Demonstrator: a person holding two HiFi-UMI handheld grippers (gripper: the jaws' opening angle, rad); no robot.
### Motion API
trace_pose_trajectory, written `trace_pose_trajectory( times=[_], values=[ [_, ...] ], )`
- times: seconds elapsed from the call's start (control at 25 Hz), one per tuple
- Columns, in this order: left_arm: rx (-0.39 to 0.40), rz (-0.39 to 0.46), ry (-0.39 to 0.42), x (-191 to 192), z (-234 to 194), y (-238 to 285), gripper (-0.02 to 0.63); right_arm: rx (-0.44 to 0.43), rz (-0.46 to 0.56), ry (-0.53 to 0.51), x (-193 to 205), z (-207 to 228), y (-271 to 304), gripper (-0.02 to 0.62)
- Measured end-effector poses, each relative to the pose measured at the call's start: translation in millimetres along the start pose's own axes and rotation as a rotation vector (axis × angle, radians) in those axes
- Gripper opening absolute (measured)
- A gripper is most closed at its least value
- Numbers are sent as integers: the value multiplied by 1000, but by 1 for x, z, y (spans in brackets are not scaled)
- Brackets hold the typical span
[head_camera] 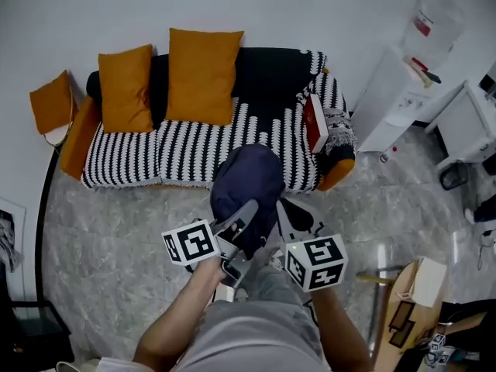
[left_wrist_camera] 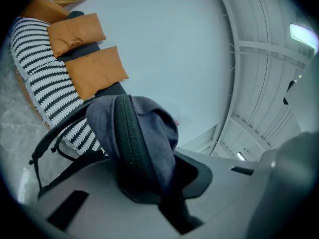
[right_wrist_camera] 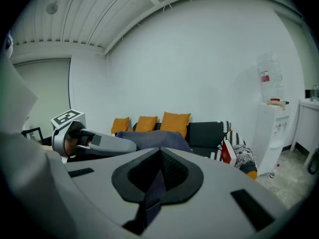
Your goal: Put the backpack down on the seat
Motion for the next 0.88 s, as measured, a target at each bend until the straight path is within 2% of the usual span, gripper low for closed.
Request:
trace_pose_trajectory(
  times=[0.44, 0.88],
  values=[
    [-36, 36, 18, -43, -18, 89, 44, -50, -14, 9, -31, 79, 63, 2],
    [-77, 69, 22, -58, -28, 145, 44, -104, -3, 13, -52, 130, 97, 2]
  ],
)
Point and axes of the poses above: the fingertips, and each gripper's own axes: y forward along the fingers, z to its right, x out of its underside, the point moved 1 cm from there along -y, backward along the fingers, and after that the axes turned 9 degrees about x, right-handed, at the moved point
